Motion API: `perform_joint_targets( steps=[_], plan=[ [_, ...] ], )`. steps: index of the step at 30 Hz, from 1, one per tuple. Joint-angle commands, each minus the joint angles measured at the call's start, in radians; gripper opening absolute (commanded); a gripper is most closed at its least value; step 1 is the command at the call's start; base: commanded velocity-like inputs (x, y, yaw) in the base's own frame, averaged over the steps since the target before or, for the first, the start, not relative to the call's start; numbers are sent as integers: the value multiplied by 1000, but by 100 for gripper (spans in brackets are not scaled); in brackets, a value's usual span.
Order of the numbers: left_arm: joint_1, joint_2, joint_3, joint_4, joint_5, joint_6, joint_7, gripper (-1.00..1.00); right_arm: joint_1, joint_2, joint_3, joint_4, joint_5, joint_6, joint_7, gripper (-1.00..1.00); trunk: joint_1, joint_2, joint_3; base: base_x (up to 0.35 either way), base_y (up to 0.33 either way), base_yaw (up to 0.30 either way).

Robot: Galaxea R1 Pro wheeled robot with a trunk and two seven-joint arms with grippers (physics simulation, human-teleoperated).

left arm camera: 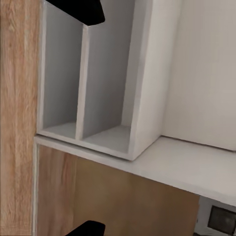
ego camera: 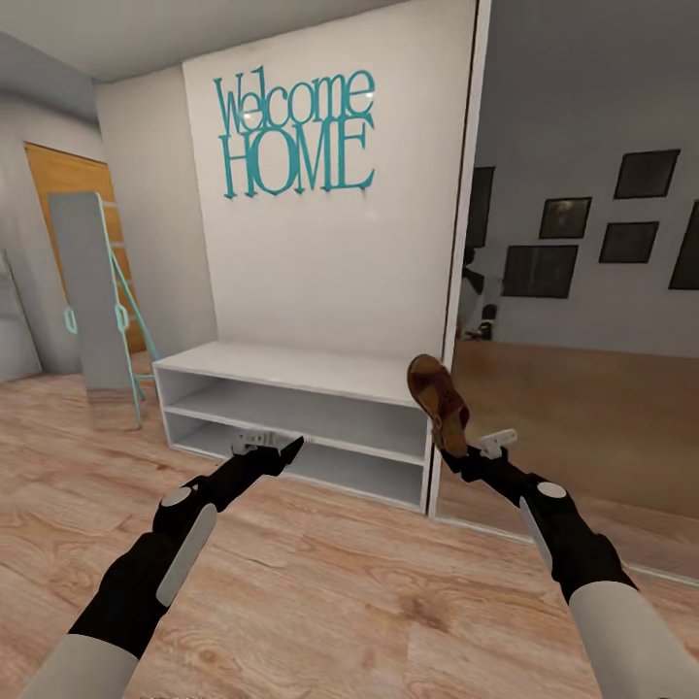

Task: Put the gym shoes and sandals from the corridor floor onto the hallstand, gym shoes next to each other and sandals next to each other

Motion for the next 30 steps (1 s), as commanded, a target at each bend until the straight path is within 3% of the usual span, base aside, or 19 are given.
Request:
perform_joint_targets(
  steps=[1, 30],
  plan=[
    [-1, 1, -1, 0, 10, 7, 0, 100, 0, 1, -4, -3, 6, 7, 6, -100, 0, -1, -1, 141, 73, 293],
    [-1, 1, -1, 1, 10, 7, 0, 100, 0, 1, -4, -3, 6, 7, 6, -100, 0, -1, -1, 193, 243, 293]
  ],
)
